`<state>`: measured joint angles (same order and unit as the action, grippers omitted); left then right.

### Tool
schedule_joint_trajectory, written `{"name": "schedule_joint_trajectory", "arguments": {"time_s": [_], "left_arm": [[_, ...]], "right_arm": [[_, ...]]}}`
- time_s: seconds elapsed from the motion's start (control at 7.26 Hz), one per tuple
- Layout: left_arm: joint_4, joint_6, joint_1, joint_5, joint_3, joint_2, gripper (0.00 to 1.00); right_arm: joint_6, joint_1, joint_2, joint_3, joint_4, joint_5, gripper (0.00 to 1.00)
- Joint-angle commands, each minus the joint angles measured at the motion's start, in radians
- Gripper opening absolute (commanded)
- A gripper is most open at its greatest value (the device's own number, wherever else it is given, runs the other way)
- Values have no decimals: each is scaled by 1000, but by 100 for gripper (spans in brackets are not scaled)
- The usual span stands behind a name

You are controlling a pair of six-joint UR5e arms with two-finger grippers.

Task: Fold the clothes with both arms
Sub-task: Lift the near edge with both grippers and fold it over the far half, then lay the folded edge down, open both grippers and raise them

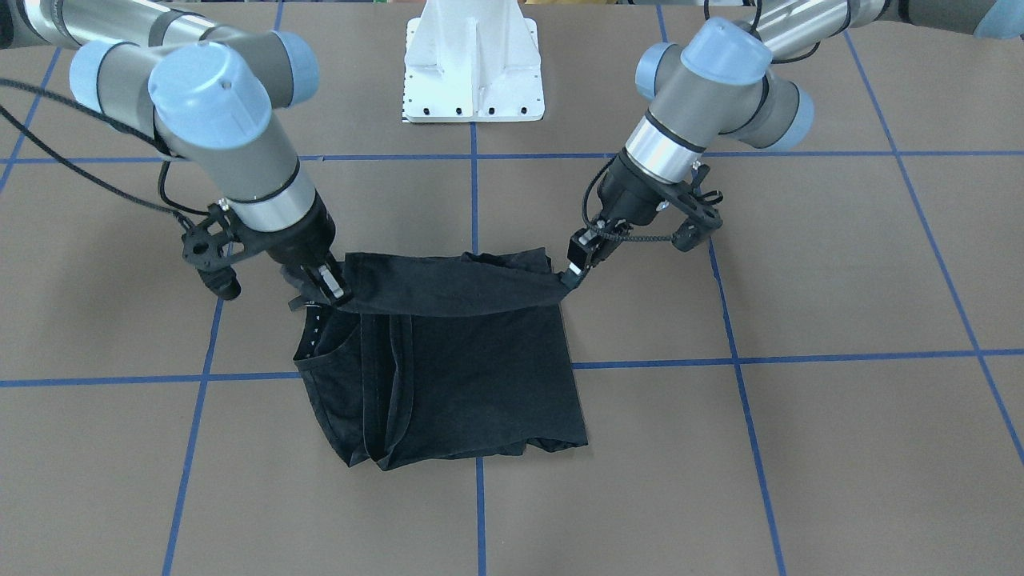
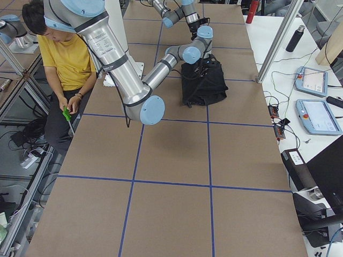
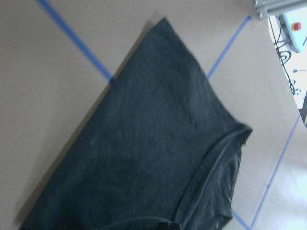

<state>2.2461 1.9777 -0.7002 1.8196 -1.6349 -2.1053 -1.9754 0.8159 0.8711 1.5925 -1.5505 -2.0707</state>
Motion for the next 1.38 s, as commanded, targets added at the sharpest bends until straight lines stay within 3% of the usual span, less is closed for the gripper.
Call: {"name": "schedule_joint_trajectory", "arguments": {"time_s": [0.0,0.14,0.28,0.41,0.83,1.1,1.24], "left_arm": [[135,-45,-56,-2,281,-111,0],[208,-110,-102,-3,413,-160,0],[249,-213,-138,-3,526,-207,57],[276,-256,-159,-5,552,-217,100],[280,-281,-176,-3,546,-226,100],[258,-438,-191,3,483,-211,100],[222,-588,-194,3,418,-143,100]], "right_arm": [[64,54,-168,-377,199,-25,0],[122,66,-279,-622,340,-22,52],[183,72,-417,-868,430,-10,100],[234,100,-476,-966,479,-8,100],[245,123,-489,-965,480,-25,100],[263,176,-472,-948,475,-90,100],[368,211,-431,-906,468,-103,100]]}}
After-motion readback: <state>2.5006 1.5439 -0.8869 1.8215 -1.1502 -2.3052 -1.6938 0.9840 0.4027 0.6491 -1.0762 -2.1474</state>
